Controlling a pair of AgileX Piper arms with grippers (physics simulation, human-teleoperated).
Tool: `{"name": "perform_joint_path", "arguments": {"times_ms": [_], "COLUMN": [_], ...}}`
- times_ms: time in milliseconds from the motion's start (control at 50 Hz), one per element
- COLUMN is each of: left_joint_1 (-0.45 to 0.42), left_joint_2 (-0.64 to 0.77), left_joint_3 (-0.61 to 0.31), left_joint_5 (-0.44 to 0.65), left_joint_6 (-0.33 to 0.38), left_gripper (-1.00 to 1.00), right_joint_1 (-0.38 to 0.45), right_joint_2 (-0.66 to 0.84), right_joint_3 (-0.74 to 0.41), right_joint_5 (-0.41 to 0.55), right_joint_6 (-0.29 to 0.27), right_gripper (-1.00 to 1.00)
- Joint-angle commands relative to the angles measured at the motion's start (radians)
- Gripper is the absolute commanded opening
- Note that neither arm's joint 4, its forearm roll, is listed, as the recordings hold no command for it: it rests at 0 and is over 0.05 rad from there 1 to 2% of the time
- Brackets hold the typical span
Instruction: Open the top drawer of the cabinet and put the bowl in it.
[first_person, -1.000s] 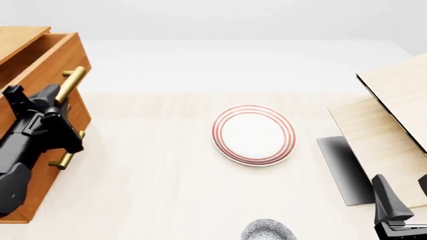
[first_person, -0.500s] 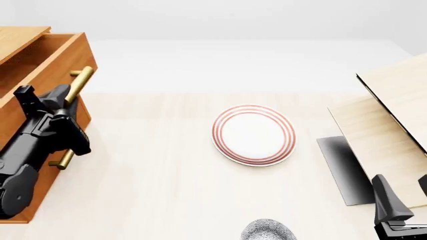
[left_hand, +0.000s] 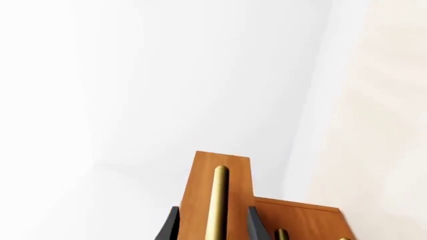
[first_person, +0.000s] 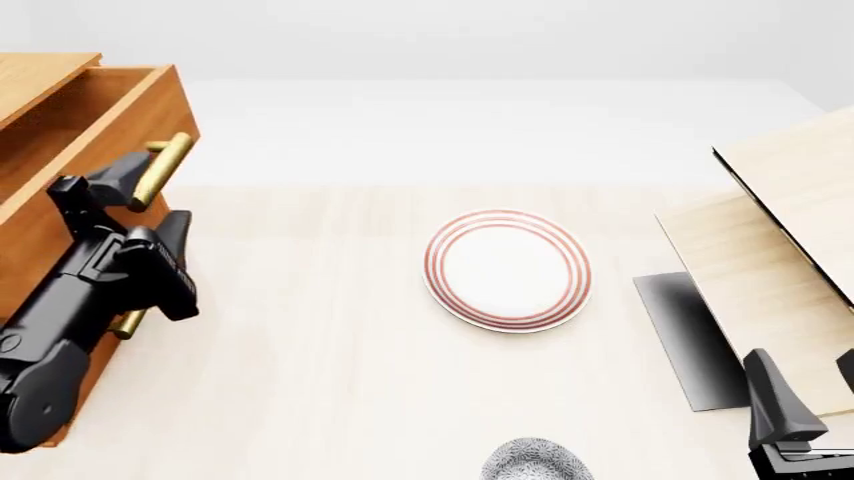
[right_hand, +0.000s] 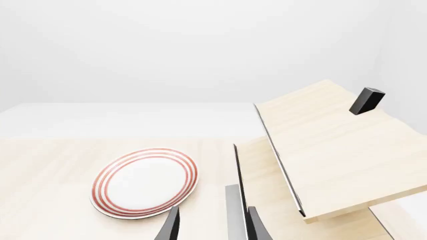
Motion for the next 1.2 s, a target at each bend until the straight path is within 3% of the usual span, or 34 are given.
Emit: {"name": "perform_joint_path", "arguments": {"times_ms": [20,380,440,460,480,500,520,580,620,780,940,1100,1140,1200], "left_joint_1": [-0.051,-0.12,-0.082,-0.042,-0.1,-0.103,-0.039,-0.034,-0.096,-0.085,-0.132,-0.139,-0.098,-0.093], "left_joint_2": [-0.04,-0.177,-0.27,-0.303,-0.273,-0.289,-0.31,-0.319,-0.301,-0.335,-0.324,-0.293,-0.313,-0.29], "left_joint_3": [0.027,0.05,0.027,0.0,-0.063,-0.059,-0.034,-0.055,-0.087,-0.156,-0.253,-0.364,-0.364,-0.433], "left_joint_5": [-0.005,0.054,0.191,0.314,0.371,0.361,0.416,0.474,0.478,0.615,0.732,0.821,0.844,0.906], "left_joint_6": [0.006,0.016,-0.05,-0.105,-0.165,-0.17,-0.165,-0.216,-0.264,-0.378,-0.453,-0.571,-0.575,-0.657], "left_gripper": [1.0,1.0,1.0,1.0,1.0,1.0,1.0,1.0,1.0,1.0,1.0,1.0,1.0,1.0], "right_joint_1": [0.0,0.0,0.0,0.0,0.0,0.0,0.0,0.0,0.0,0.0,0.0,0.0,0.0,0.0], "right_joint_2": [-0.001,-0.001,-0.001,-0.001,-0.002,-0.001,-0.001,-0.001,-0.001,-0.001,-0.001,-0.001,-0.002,-0.001], "right_joint_3": [0.001,0.001,0.001,0.001,0.001,0.001,0.001,0.001,0.001,0.001,0.001,0.001,0.001,0.001], "right_joint_5": [0.0,0.0,0.0,0.0,0.0,0.0,0.0,0.0,0.0,0.0,0.0,0.0,0.0,0.0], "right_joint_6": [0.0,0.0,0.0,0.0,0.0,0.0,0.0,0.0,0.0,0.0,0.0,0.0,0.0,0.0], "right_gripper": [1.0,1.0,1.0,1.0,1.0,1.0,1.0,1.0,1.0,1.0,1.0,1.0,1.0,1.0]}}
